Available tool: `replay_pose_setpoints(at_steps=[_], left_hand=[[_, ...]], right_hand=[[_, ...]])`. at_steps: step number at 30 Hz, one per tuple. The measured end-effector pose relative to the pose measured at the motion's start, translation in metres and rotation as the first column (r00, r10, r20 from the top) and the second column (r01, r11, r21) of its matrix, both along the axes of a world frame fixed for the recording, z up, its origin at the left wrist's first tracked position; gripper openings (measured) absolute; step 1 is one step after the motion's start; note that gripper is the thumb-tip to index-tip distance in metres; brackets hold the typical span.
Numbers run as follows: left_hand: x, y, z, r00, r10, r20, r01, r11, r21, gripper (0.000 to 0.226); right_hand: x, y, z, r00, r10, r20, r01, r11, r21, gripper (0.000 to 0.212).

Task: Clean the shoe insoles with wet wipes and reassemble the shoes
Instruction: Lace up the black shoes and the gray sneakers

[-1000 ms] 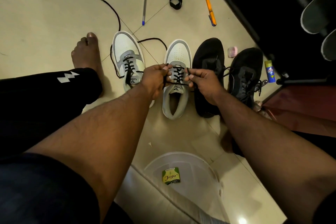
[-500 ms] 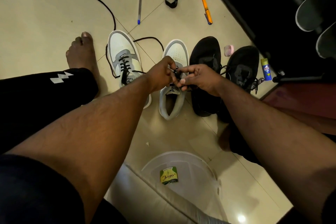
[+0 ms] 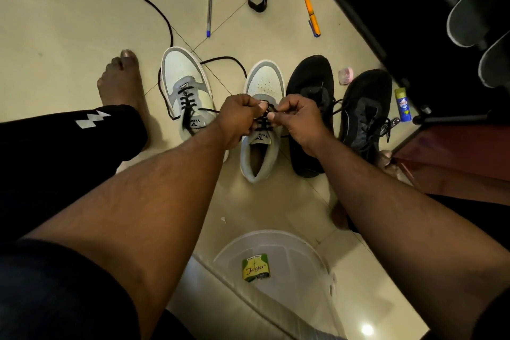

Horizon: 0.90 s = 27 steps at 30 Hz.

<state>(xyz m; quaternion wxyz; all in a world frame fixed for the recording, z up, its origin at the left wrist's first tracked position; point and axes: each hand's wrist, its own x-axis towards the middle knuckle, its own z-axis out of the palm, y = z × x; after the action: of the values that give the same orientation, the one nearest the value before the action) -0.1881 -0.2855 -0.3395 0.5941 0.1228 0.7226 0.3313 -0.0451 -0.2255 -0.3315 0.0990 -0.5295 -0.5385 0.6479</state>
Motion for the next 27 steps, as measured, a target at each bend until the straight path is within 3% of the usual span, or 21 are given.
replay_pose_setpoints(at_steps=[3,7,10,16,18,20,24,27], left_hand=[[0.005,0.002,-0.001,0.988,0.143,0.057,-0.138,0.987,-0.078,0.024],[0.004,0.003,0.004,0.961,0.208,0.183,-0.204,0.978,-0.043,0.002],[-0.002,-0.001,0.005,0.924,0.243,0.296,-0.254,0.967,-0.002,0.011],[-0.001,-0.002,0.011,0.918,0.207,0.337,-0.220,0.975,0.001,0.033],[0.003,-0.006,0.008,0.934,0.138,0.331,-0.154,0.988,0.021,0.025],[0.005,-0.009,0.005,0.950,0.117,0.289,-0.136,0.989,0.049,0.015],[0.000,-0.005,0.001,0.919,0.319,0.232,-0.327,0.945,-0.006,0.019],[0.000,-0.005,0.005,0.938,0.233,0.257,-0.245,0.969,0.014,0.021]], right_hand=[[-0.004,-0.001,0.002,1.000,0.016,-0.004,-0.016,0.998,0.068,0.022],[-0.005,0.001,0.004,0.993,-0.117,-0.012,0.115,0.984,-0.136,0.017],[-0.006,0.004,0.004,0.979,-0.203,-0.011,0.191,0.936,-0.294,0.024],[0.004,0.009,0.007,0.963,-0.246,-0.109,0.167,0.863,-0.477,0.026],[0.006,0.009,0.005,0.946,-0.295,-0.130,0.193,0.841,-0.506,0.026],[0.005,0.009,0.004,0.943,-0.310,-0.124,0.210,0.840,-0.501,0.027],[0.003,0.005,0.002,0.947,-0.301,-0.113,0.232,0.883,-0.408,0.027],[0.002,0.000,0.001,0.950,-0.289,-0.116,0.238,0.914,-0.328,0.026]])
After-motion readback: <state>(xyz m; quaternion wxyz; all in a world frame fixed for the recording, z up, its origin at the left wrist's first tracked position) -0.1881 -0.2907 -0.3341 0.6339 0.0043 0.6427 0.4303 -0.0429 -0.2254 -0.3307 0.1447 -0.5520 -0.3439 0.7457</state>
